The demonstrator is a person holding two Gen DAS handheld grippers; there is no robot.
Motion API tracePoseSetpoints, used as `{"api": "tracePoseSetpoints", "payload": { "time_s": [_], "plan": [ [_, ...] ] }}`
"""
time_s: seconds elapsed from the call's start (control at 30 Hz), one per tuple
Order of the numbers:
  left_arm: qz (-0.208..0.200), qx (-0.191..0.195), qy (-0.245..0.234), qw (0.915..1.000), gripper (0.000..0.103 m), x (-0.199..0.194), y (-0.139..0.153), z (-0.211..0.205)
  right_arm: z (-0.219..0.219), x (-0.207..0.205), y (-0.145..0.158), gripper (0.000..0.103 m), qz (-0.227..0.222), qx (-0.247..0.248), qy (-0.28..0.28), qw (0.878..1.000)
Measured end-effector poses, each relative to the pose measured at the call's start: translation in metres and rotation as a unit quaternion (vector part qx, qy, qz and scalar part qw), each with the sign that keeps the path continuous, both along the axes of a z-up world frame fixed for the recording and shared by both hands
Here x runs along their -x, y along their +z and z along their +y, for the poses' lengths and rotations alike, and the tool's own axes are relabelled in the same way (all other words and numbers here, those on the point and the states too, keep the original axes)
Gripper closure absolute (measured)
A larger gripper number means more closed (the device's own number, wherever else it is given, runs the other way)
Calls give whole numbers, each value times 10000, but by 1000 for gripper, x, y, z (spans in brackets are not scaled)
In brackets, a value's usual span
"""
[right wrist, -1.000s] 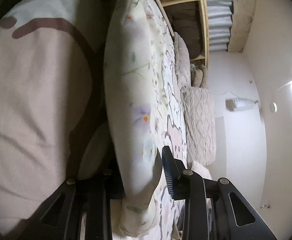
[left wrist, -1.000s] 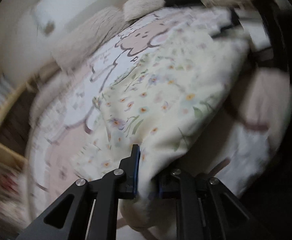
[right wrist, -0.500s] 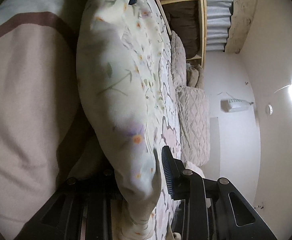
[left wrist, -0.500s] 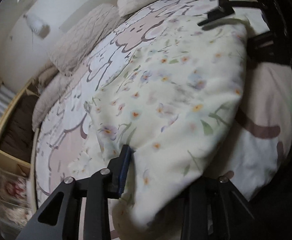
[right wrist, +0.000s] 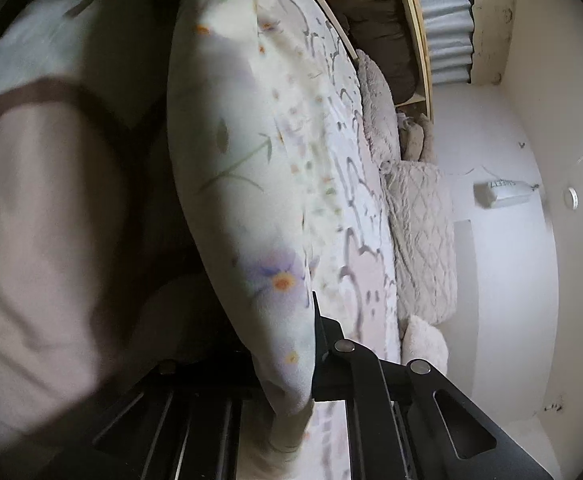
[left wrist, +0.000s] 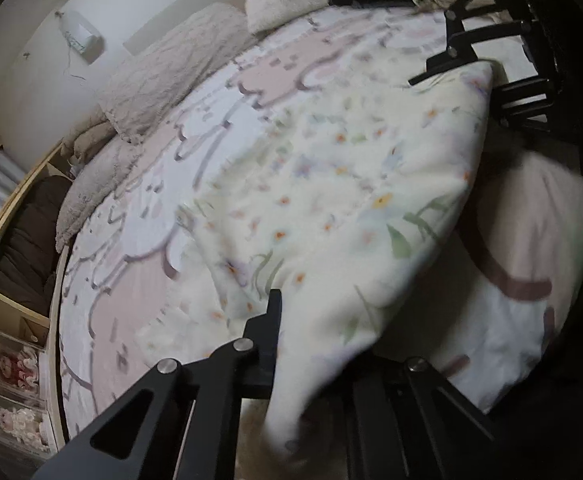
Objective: Fold clothes
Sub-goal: 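Lift the folded blanket high with both tools and carry it toward the clothes stack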
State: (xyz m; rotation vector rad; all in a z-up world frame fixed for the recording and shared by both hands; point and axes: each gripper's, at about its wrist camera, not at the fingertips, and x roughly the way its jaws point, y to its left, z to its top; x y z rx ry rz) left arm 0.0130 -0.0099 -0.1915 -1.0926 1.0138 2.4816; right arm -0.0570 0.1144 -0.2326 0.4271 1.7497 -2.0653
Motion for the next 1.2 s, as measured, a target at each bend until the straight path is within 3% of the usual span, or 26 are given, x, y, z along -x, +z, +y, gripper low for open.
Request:
{"api": "tracePoseSetpoints", "payload": {
  "time_s": [0.17,0.33,0.5,0.67,0.77,0.87,1.03,1.2],
  "plan": [
    [596,56,-337,9976,96,42,73,11,6,44,65,95,129,58,-201,9997],
    [985,-574,-933,9891,96,79,164,61,64,83,155,96,636,-14,-883,9941],
    [1239,-1477,-1615,9678,96,107,247,137,137,111,242,96,1159,-129,-1654,9793],
    [1326,-2116,-2132,9445,96,131,310,232,230,117,303,95,1651,-406,-2416,9554],
    [1221,-2430,-2315,9340,96,146,335,285,286,121,339,95,1938,-570,-2863,9366],
    [1240,-2486,-2437,9292,96,156,344,332,341,124,374,95,2207,-731,-3295,9151],
    [1324,-2094,-2755,9288,95,169,334,407,412,132,365,95,2134,-977,-3660,9006],
    [1756,-1257,-3012,9288,95,174,305,459,459,146,336,95,2143,-1232,-3773,8925]
  ]
}}
